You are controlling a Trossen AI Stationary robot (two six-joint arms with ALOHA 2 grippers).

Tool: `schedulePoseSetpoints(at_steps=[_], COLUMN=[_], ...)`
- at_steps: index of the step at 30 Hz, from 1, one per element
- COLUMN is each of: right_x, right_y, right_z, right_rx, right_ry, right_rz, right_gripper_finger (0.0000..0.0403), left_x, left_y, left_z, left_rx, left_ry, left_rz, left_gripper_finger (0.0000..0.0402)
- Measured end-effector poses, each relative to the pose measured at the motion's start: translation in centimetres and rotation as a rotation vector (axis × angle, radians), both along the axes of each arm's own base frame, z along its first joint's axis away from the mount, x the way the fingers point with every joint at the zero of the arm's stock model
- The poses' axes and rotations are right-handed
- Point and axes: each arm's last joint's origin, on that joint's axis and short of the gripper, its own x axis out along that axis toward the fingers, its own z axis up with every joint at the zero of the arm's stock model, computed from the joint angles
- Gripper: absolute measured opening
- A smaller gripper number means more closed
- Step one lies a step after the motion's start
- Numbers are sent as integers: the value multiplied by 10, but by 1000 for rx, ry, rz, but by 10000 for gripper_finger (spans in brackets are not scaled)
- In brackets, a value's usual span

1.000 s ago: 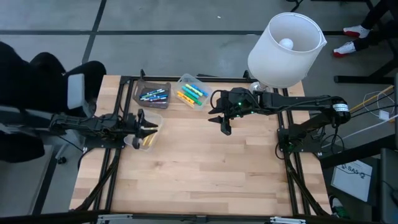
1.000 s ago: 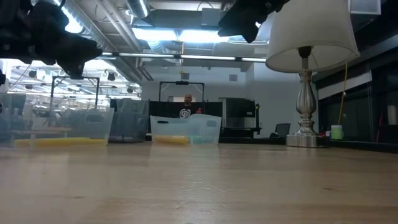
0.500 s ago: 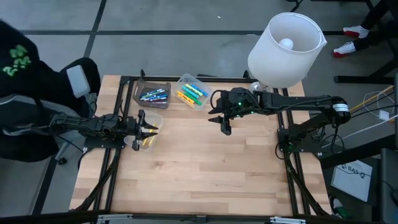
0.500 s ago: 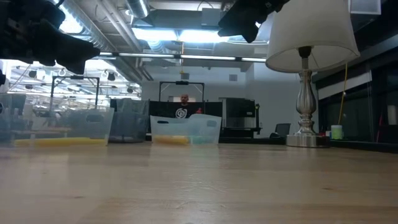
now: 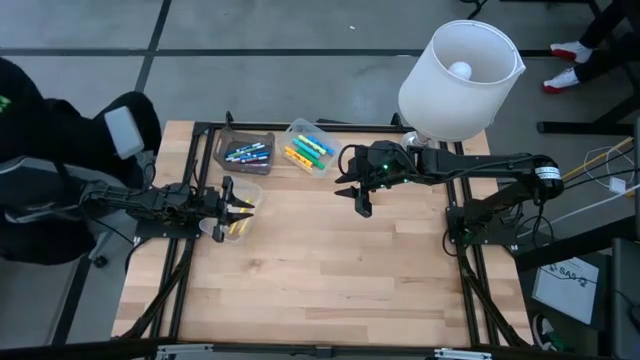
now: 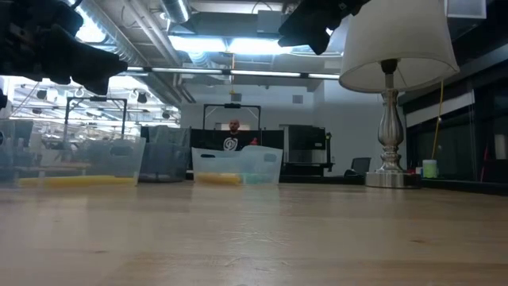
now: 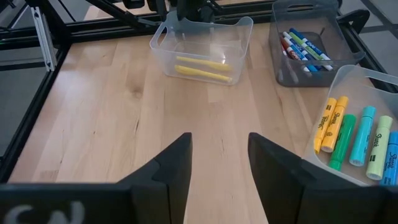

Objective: Pick & Place Markers
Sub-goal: Return to Home Position

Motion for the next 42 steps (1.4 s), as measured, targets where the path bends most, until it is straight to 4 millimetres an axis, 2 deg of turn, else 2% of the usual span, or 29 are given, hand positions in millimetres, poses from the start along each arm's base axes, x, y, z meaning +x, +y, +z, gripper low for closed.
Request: schedulePoseSetpoints(at_steps=[24, 26, 29, 35, 39, 42], right_x=[0, -11, -37, -93, -117, -125], right_y=[0, -3, -5, -1, -1, -2], right_z=[0, 1, -4, -45, -62, -66], right_rx=[3, 9, 5, 10, -9, -38], right_ry=[-4, -15, -35, -1, -119, -296], right_rz=[5, 3, -20, -41, -59, -72], right_gripper_finger=[156, 156, 156, 156, 156, 156], left_x=[0, 0, 0, 0, 0, 0], left_y=[1, 1, 1, 1, 1, 1], left_z=[0, 1, 1, 0, 0, 0], left_rx=[0, 0, 0, 0, 0, 0], left_ry=[-5, -5, -5, -5, -5, -5], left_rz=[43, 44, 44, 44, 43, 43], left_gripper_finger=[95, 96, 99, 97, 95, 97])
